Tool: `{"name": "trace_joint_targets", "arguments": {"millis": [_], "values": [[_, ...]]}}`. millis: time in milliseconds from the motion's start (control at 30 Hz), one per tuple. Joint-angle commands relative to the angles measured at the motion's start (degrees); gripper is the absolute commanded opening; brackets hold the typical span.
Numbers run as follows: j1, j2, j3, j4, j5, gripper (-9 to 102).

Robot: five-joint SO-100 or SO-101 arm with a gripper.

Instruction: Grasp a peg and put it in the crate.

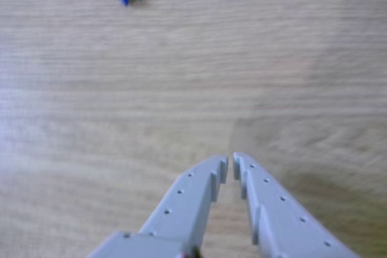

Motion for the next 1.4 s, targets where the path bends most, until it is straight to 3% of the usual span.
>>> {"name": "trace_joint_targets", "arguments": {"millis": [0,233,433,600,833,1100,1367], "values": [[-5.9,-9.2,-11.3,-0.7,-0.5,0],[-17.8,-48.0,-42.4,-0.7,-0.5,0],[-18.3,-85.0,-74.9,-0.6,-1.1,0],[-18.0,-101.8,-93.4,0.4,-13.4,0],[-14.2,-106.3,-95.4,-0.7,-30.8,0],[-11.6,-111.0,-93.8,-6.8,-27.6,2],[-11.6,-111.1,-92.8,-8.1,-25.0,21]]}}
